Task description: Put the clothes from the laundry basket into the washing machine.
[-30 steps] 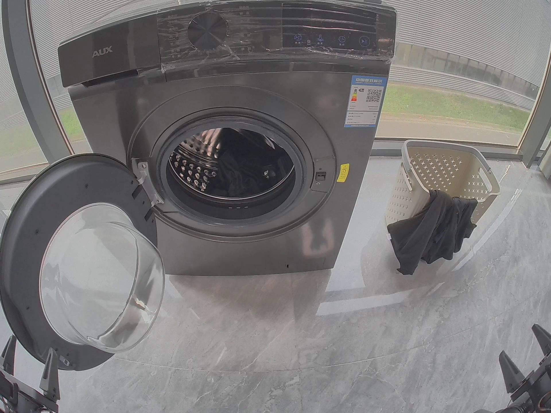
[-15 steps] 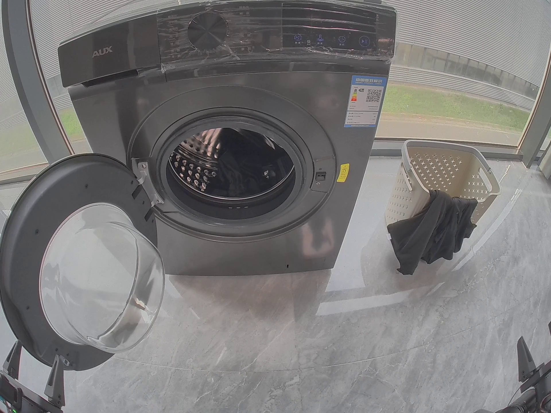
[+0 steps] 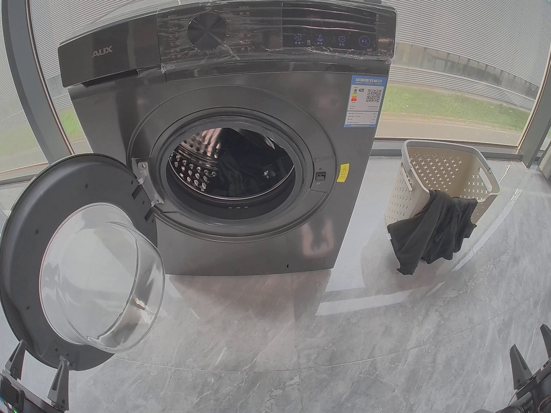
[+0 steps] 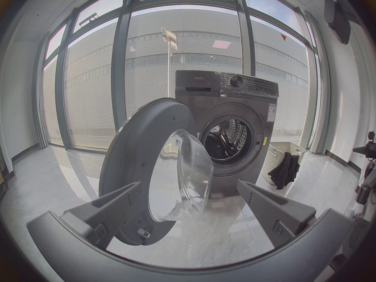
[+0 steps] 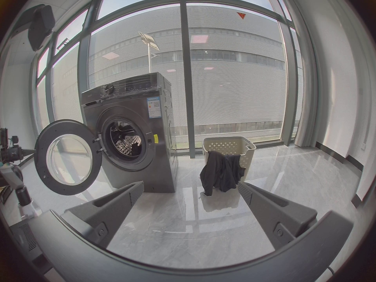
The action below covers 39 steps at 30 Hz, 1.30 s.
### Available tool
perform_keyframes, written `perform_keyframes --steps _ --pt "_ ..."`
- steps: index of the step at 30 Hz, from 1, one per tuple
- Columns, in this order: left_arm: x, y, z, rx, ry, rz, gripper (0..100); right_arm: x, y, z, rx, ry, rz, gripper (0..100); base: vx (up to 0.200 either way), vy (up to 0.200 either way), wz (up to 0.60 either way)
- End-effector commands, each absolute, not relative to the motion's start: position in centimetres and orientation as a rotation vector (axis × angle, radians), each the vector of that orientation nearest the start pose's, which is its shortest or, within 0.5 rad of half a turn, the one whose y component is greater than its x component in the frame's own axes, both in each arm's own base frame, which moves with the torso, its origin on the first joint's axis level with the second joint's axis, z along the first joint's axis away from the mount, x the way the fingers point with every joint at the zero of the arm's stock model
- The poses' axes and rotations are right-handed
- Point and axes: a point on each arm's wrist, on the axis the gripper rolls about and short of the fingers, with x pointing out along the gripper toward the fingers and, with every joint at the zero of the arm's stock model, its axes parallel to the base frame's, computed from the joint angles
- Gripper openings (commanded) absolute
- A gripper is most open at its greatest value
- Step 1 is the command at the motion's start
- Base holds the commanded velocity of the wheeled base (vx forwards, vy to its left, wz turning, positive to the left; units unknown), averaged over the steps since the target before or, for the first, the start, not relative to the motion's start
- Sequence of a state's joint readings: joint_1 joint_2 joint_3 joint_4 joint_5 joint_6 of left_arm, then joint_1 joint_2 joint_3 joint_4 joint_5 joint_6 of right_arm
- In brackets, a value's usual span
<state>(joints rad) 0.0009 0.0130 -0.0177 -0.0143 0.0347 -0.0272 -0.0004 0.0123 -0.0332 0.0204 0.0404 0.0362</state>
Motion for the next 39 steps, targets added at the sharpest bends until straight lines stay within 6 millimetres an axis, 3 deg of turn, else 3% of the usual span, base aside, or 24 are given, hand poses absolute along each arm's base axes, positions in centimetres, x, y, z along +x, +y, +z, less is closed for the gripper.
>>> perform_keyframes --steps 1,7,16,25,31,39 --pt "-2.31 0.07 7.81 -0.028 -0.02 0.032 100 -2.43 -0.22 8.01 0.06 -0.017 -0.102 100 0.0 0.0 0.0" --pt "-2.31 0.07 7.81 -0.028 -0.02 0.035 100 -2.38 0.02 7.59 0.006 0.017 0.005 100 0.0 -0.1 0.0" --pt "-2.31 0.07 7.81 -0.028 -0.02 0.033 100 -2.29 0.01 7.59 0.003 -0.002 0.003 100 0.0 -0.2 0.0" --pt "-2.29 0.07 7.81 -0.029 -0.019 0.035 100 -2.29 0.01 7.59 0.003 -0.002 0.006 100 0.0 0.0 0.0" --pt "-2.31 0.07 7.81 -0.028 -0.02 0.033 100 -2.29 0.01 7.59 0.003 -0.002 0.006 100 0.0 -0.2 0.0" --pt "-2.31 0.06 7.81 -0.034 -0.02 0.027 100 -2.29 0.01 7.59 0.003 -0.002 0.006 100 0.0 0.0 0.0"
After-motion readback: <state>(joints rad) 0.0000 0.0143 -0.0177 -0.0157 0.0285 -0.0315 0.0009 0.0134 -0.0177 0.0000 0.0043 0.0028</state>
